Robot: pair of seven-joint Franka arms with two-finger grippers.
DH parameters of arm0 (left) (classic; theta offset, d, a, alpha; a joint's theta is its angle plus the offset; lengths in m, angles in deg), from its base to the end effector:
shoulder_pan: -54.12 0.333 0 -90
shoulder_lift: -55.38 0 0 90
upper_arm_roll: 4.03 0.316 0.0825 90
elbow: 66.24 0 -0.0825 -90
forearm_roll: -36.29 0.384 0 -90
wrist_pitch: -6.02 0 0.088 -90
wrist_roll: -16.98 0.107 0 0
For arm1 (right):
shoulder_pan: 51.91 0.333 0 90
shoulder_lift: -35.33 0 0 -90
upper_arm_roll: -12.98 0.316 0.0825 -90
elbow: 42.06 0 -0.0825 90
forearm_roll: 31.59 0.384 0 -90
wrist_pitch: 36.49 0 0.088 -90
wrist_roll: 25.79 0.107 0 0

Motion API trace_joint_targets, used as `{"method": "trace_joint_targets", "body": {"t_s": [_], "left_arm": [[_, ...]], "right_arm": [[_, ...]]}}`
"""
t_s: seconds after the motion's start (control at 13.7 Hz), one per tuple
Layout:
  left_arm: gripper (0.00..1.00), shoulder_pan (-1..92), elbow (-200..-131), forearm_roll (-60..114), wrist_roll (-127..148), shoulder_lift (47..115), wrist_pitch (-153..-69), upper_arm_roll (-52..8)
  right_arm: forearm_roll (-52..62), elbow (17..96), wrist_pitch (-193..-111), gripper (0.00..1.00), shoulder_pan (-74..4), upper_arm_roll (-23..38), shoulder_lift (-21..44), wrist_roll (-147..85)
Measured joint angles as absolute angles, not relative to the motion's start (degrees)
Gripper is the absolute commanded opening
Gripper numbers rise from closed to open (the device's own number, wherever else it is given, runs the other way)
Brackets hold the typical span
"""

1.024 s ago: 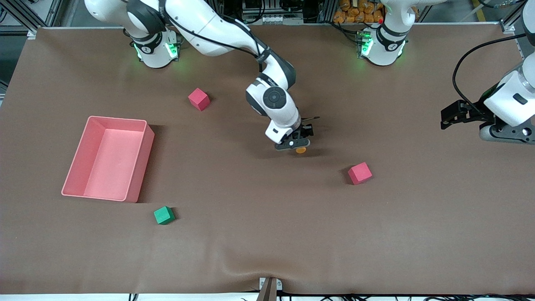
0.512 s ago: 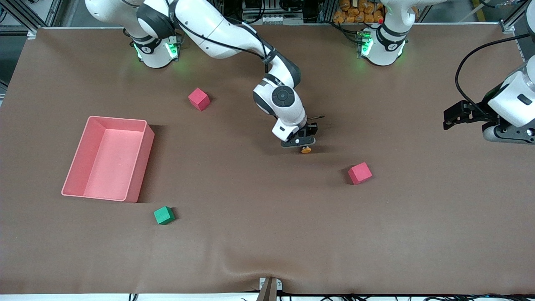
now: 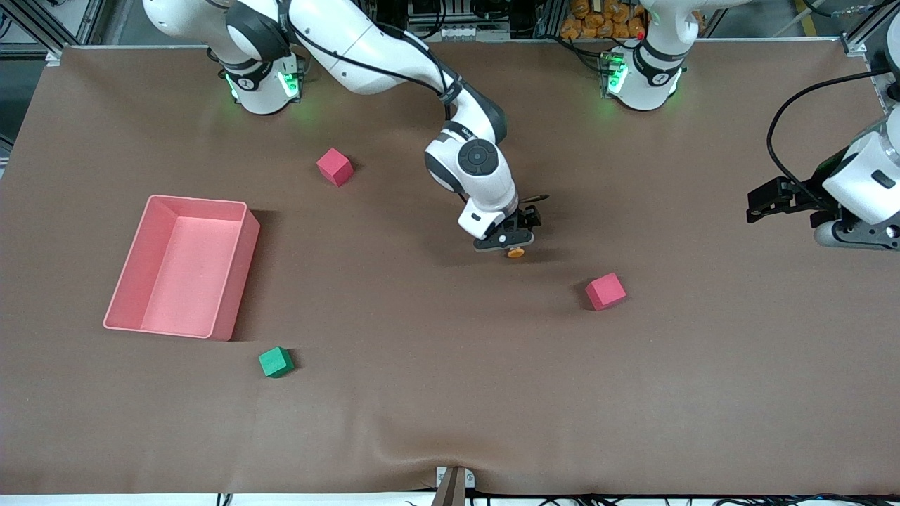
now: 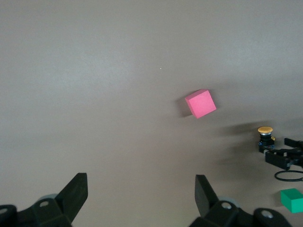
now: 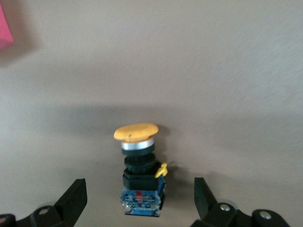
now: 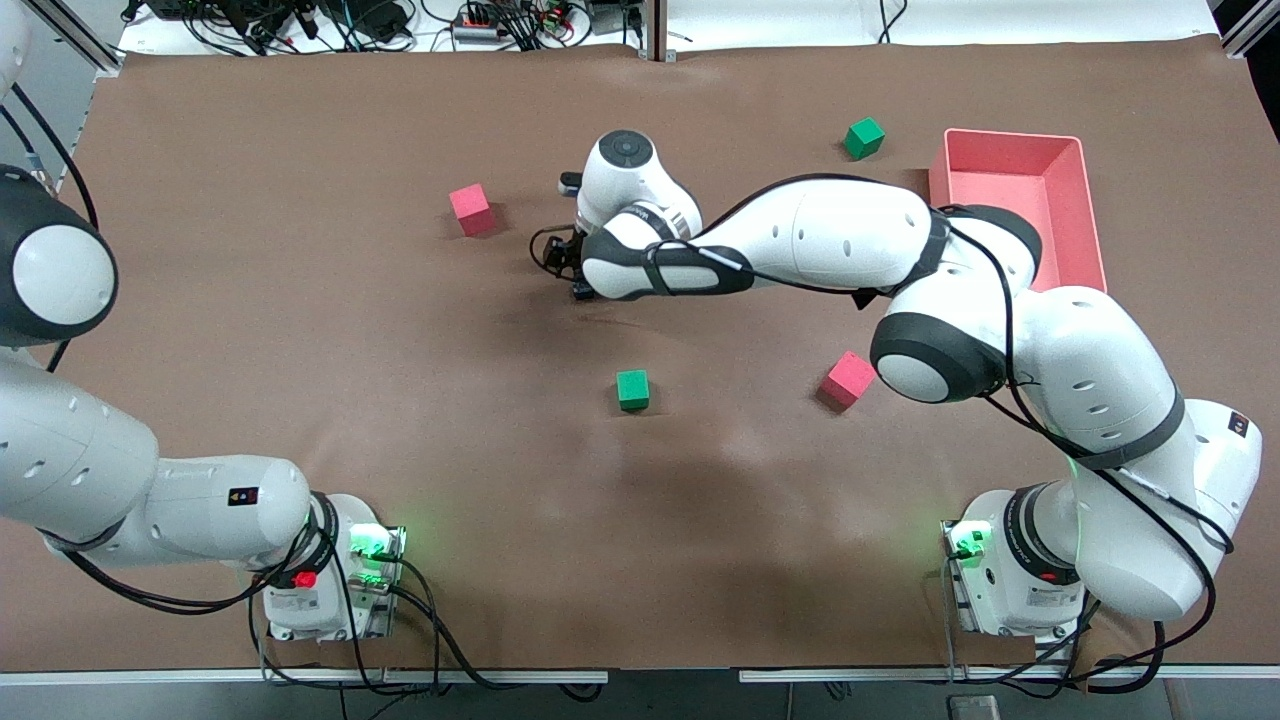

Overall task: Place and upright button with both arms
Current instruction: 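Set the button down and withdraw the right gripper while the left gripper reaches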

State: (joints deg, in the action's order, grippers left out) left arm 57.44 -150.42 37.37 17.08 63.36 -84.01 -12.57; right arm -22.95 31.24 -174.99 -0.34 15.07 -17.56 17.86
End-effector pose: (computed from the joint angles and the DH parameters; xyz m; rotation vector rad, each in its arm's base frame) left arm 0.5942 -0.0460 0.5931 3.1376 -0.1447 -0.0561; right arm 0.4614 0.6156 0.2123 -2.8873 -0.0791 -0.0539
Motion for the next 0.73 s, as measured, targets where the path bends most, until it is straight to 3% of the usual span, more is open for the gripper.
{"method": "trace_joint_targets", "body": {"t_s": [0.29,0.51,0.73], "left_arm": [[1.00,57.3,-150.4,36.7,17.0,64.4,-84.1,-12.6],[1.00,56.7,-150.4,36.1,16.8,65.7,-84.2,-13.1],[1.00,56.2,-150.4,36.1,16.6,66.8,-85.3,-13.4]], "right_arm": [[-23.2,31.8,-170.7,1.00,-0.5,9.7,-12.5,17.6],[-23.8,33.3,-162.7,1.00,-1.1,5.2,-6.9,13.2],[-23.8,36.3,-157.8,1.00,-5.1,4.1,-0.7,6.7]]}}
